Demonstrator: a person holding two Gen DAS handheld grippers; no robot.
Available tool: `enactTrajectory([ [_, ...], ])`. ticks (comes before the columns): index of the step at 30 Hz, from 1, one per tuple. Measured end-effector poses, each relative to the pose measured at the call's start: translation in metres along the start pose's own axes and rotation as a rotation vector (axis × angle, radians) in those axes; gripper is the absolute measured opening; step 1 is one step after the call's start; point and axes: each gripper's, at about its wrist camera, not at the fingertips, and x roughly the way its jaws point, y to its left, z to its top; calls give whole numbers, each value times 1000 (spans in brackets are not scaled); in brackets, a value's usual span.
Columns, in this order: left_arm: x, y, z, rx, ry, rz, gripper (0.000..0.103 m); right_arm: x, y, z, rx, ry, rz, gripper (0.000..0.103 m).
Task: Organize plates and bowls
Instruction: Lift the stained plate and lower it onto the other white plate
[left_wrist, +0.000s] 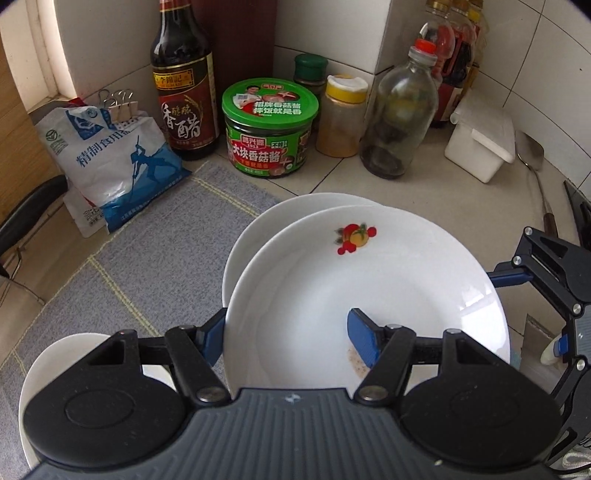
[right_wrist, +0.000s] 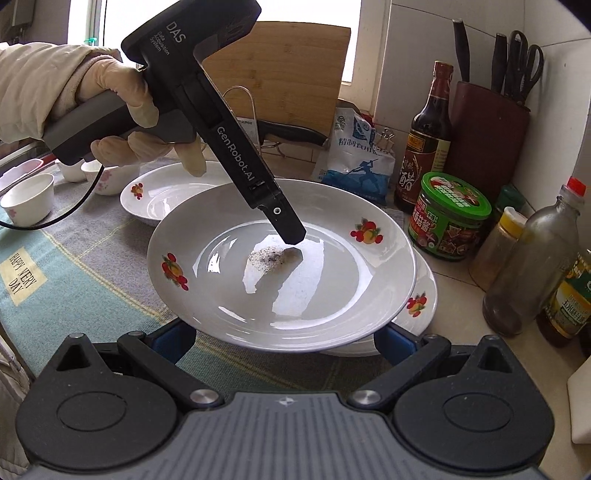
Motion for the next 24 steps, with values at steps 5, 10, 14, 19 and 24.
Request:
enactTrajectory([
  [5,17,0,12,10,18,-13,67,6,-14,-1,21,9,-7,103],
  [10,28,-1,19,15,30,-26,67,10,-23,-3,45,20,-9,103],
  [14,34,0,22,14,38,-37,67,12,-26,-5,56,27,-13,103],
  [19,39,1,25,11,41,-46,67,12,-28,-5,67,34,-16,103],
  [24,45,3,26,3,51,-50,67,12,-29,-4,73,36,-19,103],
])
